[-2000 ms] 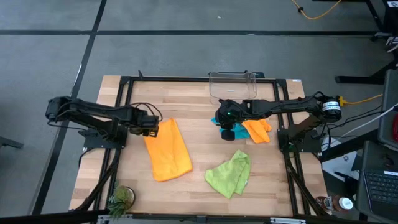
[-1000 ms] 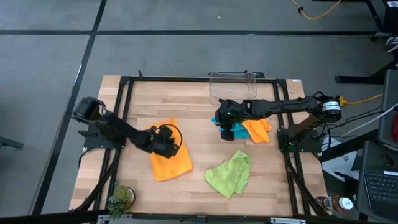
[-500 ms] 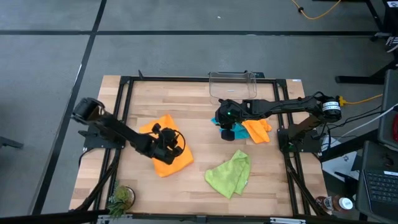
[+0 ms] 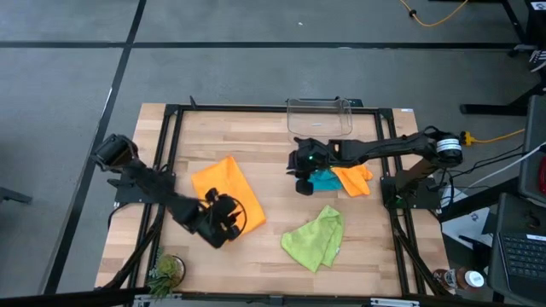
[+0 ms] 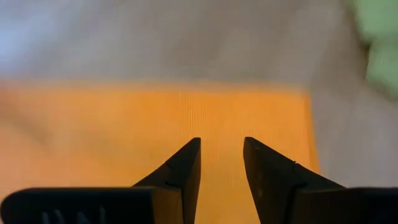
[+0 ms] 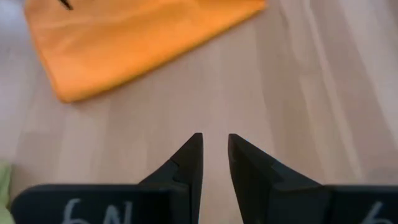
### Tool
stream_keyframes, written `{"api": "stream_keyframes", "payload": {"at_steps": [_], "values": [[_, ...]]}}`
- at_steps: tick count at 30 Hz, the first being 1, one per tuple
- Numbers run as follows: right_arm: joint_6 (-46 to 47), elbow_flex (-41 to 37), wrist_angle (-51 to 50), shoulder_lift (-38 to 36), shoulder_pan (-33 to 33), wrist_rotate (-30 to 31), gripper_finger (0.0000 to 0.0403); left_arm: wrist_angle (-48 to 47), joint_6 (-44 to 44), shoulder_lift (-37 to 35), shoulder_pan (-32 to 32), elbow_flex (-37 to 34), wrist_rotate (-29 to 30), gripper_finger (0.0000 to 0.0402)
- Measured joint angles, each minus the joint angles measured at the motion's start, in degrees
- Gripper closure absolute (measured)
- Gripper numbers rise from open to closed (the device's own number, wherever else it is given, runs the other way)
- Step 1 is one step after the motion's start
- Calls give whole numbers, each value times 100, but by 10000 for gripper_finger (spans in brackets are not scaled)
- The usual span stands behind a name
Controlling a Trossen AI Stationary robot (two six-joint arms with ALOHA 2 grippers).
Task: Fold microfiber towels
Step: Fold the left yellow microfiber cloth
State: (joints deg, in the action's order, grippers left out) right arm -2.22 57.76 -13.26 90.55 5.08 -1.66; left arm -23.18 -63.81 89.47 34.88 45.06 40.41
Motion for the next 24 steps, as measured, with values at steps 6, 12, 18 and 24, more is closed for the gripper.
{"api": "stream_keyframes", "payload": {"at_steps": [6,12,18,24], "values": [[345,0,1687,950,-297,-39,324,-180,-1138,307,472,-56,-552,286],[423,237,3544,1982,-604,-66,324,-182,-1323,635,536,-74,-466,286],[338,1025,3282,2770,-718,-228,324,-151,-1381,808,462,-70,-467,286],[328,1598,2881,3427,-724,-314,324,-105,-1379,820,425,-68,-454,286]]}}
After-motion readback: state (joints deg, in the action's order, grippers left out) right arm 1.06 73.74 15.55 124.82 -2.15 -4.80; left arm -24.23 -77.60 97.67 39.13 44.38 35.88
